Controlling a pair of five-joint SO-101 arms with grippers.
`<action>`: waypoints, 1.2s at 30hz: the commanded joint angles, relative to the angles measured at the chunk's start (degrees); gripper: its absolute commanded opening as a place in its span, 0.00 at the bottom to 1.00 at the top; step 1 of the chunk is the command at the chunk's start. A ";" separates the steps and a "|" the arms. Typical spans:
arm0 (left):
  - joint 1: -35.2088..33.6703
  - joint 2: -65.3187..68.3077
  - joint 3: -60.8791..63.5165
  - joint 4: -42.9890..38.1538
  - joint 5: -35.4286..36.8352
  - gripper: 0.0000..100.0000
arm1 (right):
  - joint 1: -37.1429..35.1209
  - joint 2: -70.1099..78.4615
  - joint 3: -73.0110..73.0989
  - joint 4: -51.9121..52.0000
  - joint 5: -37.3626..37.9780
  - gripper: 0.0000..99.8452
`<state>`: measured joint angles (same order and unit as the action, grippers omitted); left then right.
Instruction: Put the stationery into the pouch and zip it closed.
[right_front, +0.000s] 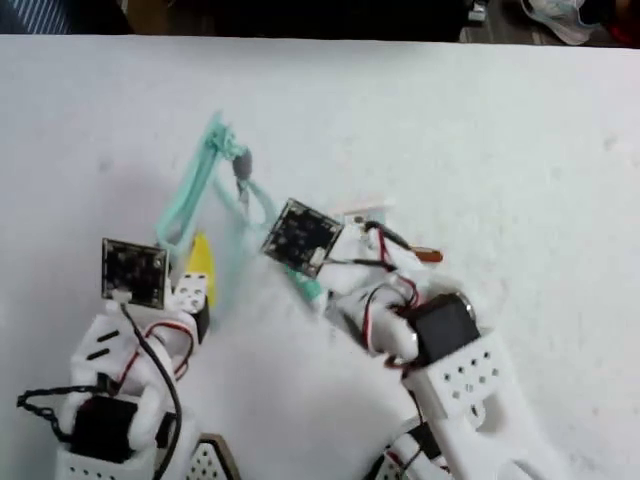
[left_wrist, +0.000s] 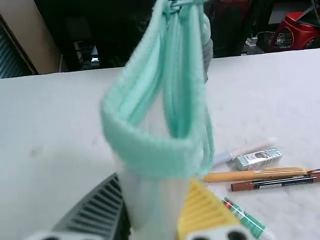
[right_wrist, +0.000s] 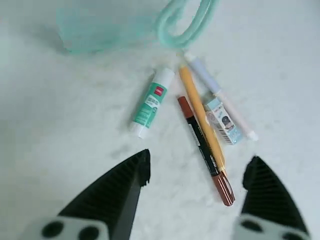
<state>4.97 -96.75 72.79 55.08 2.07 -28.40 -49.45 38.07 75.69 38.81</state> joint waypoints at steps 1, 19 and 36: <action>-0.40 -0.75 1.14 -4.75 0.70 0.02 | 8.22 -0.13 7.03 -9.27 7.74 0.19; -0.48 -0.66 5.63 -9.05 0.62 0.02 | 15.87 33.89 4.48 -31.08 -12.22 0.18; -0.48 -0.66 5.63 -8.88 0.44 0.02 | 19.56 34.51 12.31 -43.82 -16.97 0.18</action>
<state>4.79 -96.75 78.33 47.69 2.07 -9.32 -14.73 50.37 33.76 22.46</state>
